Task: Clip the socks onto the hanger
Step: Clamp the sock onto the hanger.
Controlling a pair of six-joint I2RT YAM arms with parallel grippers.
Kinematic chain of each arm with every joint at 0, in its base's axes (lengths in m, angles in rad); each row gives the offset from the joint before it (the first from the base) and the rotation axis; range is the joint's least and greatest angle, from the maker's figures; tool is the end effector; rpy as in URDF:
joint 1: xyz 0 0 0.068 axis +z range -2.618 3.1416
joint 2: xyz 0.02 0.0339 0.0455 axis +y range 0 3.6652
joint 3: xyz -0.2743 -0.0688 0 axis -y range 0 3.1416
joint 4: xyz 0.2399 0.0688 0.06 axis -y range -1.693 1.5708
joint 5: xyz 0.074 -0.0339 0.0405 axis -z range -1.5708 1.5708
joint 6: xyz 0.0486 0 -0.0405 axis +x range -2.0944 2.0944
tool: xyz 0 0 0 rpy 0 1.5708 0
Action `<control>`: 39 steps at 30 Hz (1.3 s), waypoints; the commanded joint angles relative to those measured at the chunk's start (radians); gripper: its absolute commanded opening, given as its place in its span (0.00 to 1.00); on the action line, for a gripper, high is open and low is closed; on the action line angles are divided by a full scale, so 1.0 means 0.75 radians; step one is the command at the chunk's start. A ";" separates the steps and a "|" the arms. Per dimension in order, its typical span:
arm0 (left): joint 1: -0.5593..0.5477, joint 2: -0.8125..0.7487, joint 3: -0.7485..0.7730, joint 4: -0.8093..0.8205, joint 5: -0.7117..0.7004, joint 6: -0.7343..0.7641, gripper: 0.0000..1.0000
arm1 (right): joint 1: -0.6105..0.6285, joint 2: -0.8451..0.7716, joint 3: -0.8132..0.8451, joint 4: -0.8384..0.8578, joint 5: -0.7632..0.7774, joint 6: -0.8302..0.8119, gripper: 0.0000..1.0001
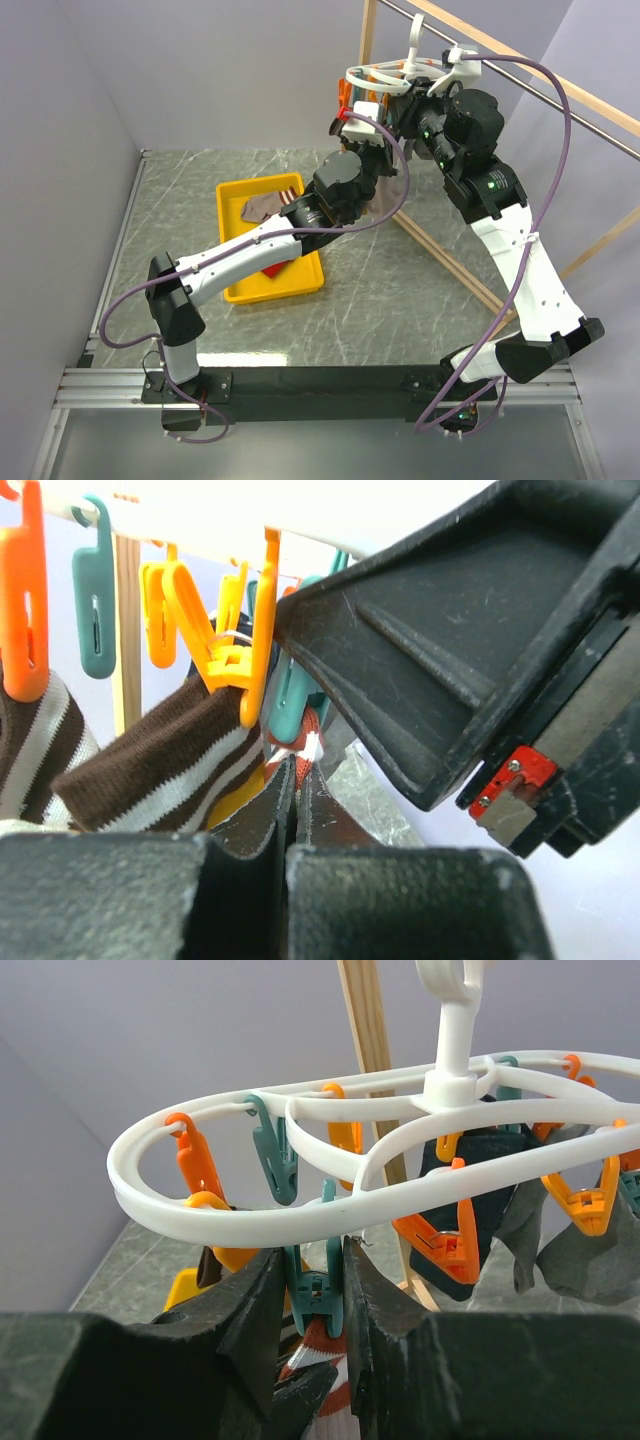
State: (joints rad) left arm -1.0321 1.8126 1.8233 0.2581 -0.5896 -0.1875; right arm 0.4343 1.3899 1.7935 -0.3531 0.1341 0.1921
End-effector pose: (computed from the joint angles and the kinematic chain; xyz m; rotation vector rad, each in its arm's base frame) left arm 0.2465 -0.3597 0.4728 0.0592 1.3760 -0.6434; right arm 0.2656 0.1160 0.5389 -0.0776 1.5320 0.3981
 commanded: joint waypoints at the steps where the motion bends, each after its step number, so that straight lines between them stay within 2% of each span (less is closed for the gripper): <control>1: -0.015 -0.073 0.005 0.106 -0.028 0.039 0.01 | 0.008 -0.004 0.051 0.025 0.024 -0.023 0.00; 10: -0.017 -0.071 -0.009 0.120 -0.026 0.041 0.01 | 0.008 -0.004 0.065 0.015 0.007 -0.013 0.00; 13: -0.017 -0.073 -0.009 0.112 -0.020 0.033 0.01 | 0.008 -0.002 0.073 0.006 -0.001 -0.011 0.18; 14: -0.017 -0.077 -0.019 0.112 -0.018 0.025 0.01 | 0.008 0.000 0.073 0.004 0.001 -0.011 0.35; 16: -0.015 -0.087 -0.032 0.124 -0.014 0.017 0.01 | 0.006 0.000 0.075 -0.010 0.007 -0.005 0.45; 17: -0.015 -0.087 -0.042 0.124 -0.014 0.007 0.01 | 0.008 0.000 0.077 -0.016 0.007 0.002 0.54; 19: -0.011 -0.093 -0.046 0.112 -0.020 -0.010 0.01 | 0.008 -0.004 0.081 -0.026 0.003 0.018 0.64; 20: -0.007 -0.097 -0.056 0.108 -0.018 -0.036 0.01 | 0.006 -0.010 0.088 -0.028 -0.005 0.024 0.74; 23: 0.020 -0.124 -0.087 0.092 0.005 -0.116 0.01 | 0.008 -0.012 0.130 -0.077 -0.044 0.049 0.84; 29: 0.067 -0.177 -0.136 0.081 0.027 -0.182 0.01 | 0.006 -0.069 0.116 -0.163 -0.056 0.081 0.86; 39: 0.098 -0.243 -0.195 0.073 0.044 -0.204 0.01 | -0.006 -0.139 -0.086 -0.049 -0.009 0.002 0.85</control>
State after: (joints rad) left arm -0.9623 1.6821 1.6817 0.2825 -0.5785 -0.3275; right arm 0.4339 1.3033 1.7569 -0.4557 0.1238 0.2256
